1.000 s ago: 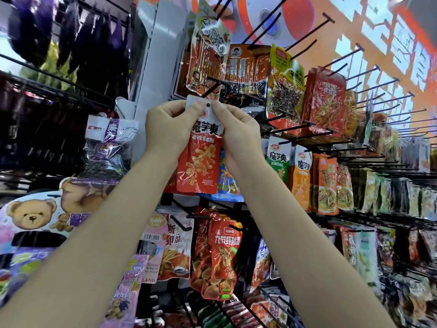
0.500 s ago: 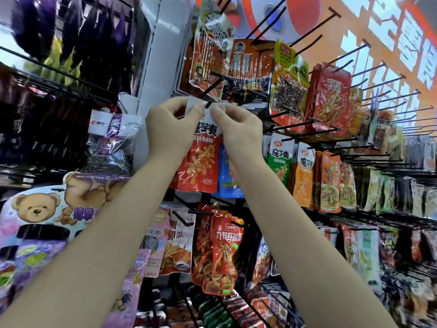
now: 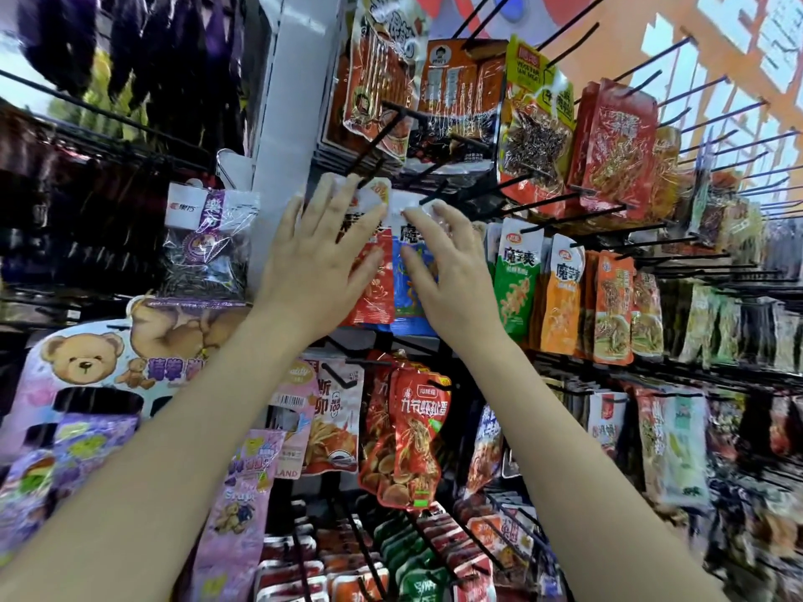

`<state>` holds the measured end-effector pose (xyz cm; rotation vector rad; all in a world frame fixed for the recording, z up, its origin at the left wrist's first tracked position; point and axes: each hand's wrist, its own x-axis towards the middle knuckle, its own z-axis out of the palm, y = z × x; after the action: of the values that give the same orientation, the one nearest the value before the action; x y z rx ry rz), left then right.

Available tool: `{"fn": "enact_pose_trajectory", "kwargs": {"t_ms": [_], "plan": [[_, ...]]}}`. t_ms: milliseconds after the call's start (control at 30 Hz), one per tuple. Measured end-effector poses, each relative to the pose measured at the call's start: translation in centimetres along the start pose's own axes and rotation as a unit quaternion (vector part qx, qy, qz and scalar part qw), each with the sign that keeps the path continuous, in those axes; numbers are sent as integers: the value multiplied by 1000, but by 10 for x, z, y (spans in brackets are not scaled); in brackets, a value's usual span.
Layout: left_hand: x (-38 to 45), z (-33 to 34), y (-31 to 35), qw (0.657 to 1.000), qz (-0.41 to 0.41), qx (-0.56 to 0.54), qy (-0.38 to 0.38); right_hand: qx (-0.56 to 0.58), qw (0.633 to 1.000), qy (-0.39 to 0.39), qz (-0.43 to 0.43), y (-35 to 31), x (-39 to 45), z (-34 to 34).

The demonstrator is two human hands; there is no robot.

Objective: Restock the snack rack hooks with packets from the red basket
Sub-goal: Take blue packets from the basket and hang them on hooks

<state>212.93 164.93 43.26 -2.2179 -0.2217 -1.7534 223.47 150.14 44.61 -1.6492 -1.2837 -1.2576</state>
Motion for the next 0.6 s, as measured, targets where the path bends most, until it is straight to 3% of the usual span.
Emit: {"fn": "enact_pose_trajectory", "kwargs": {"t_ms": [233, 400, 500, 600], "plan": [[-10, -6, 2, 999, -30, 21, -41, 21, 998, -63, 8, 1, 0, -13], [-29, -40, 40, 996, -54, -76, 3, 61, 998, -4, 0, 8, -33, -45], [-42, -55, 86, 986, -1, -160, 52, 88, 996, 3, 9, 18, -72, -76], [-59, -46, 144, 967, 62, -243, 39, 79, 996, 2, 32, 44, -125, -108]]}}
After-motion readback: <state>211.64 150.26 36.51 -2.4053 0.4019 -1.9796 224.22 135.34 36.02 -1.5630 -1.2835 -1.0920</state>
